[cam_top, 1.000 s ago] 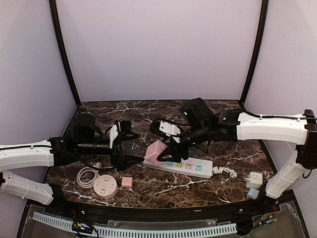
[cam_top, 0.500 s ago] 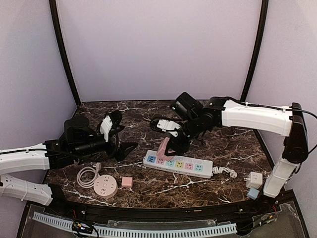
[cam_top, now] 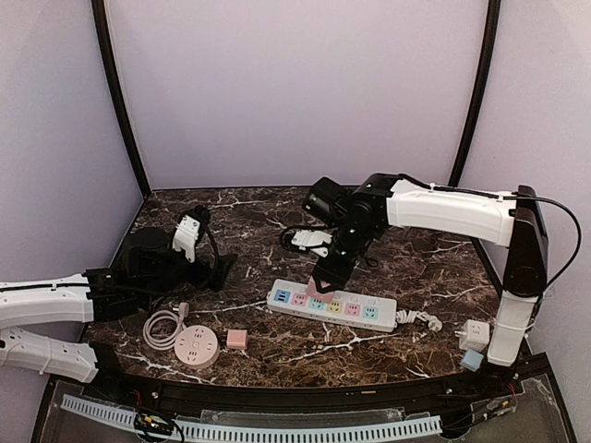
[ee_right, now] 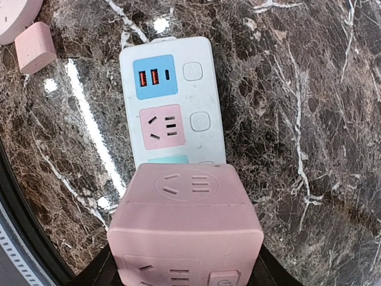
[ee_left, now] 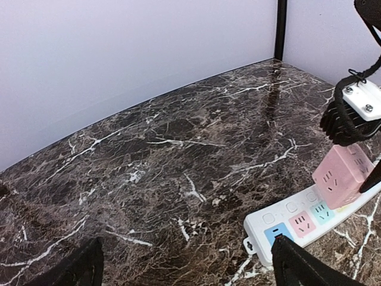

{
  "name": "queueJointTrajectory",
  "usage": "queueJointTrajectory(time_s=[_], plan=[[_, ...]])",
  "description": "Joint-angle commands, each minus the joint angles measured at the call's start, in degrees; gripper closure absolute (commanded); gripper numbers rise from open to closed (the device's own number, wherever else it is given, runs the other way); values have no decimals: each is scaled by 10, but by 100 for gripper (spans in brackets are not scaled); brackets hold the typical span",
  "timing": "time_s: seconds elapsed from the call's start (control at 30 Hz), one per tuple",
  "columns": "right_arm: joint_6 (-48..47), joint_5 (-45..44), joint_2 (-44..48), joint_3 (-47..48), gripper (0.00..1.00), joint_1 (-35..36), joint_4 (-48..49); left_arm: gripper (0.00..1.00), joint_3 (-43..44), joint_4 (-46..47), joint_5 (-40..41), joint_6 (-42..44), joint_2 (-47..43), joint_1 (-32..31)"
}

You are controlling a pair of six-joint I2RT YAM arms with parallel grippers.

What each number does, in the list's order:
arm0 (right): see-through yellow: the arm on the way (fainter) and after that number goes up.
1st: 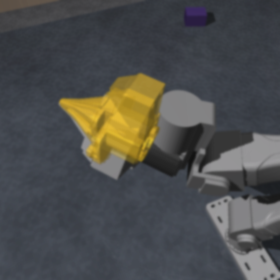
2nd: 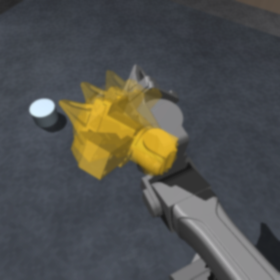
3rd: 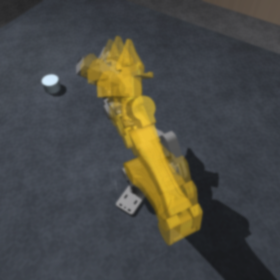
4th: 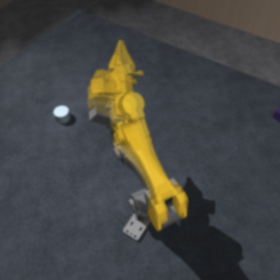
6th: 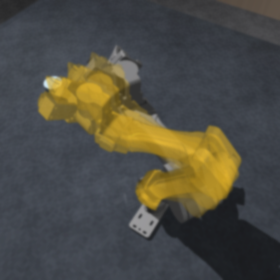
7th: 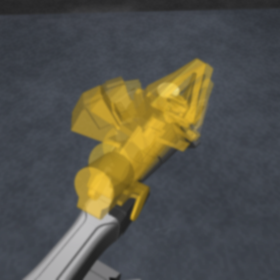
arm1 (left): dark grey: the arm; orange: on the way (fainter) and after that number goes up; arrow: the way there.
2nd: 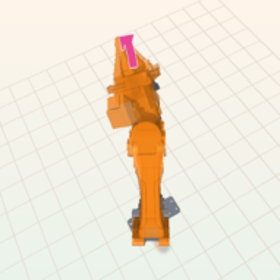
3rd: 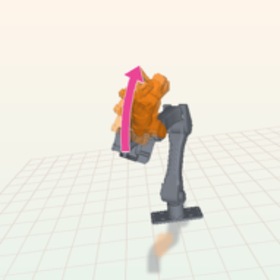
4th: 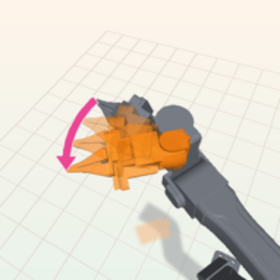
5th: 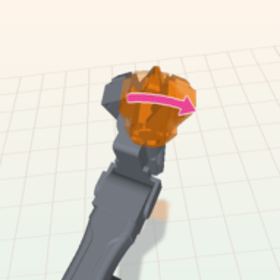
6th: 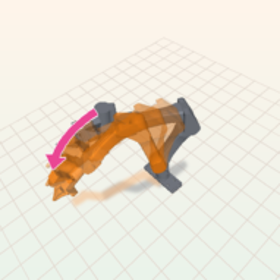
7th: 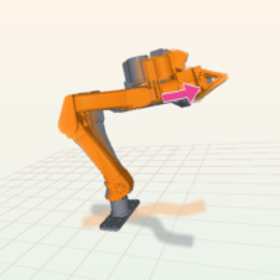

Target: Insert the plug

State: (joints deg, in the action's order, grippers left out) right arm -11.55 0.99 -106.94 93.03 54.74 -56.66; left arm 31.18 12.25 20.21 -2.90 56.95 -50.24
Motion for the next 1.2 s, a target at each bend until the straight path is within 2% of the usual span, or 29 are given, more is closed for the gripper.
queueJointTrajectory(time_s=[0.0,0.17,0.4,1.17], plan=[[10,-24,-10,29,88,-2,-31,1,-22,14,70,-11,-16,7],[14,-27,-17,40,88,-1,-35,1,-34,20,99,-25,-10,31],[18,-39,-38,62,89,4,-48,1,-48,22,72,-44,-10,73],[26,-25,-75,84,89,26,-70,1,-52,11,44,-49,-26,80]])
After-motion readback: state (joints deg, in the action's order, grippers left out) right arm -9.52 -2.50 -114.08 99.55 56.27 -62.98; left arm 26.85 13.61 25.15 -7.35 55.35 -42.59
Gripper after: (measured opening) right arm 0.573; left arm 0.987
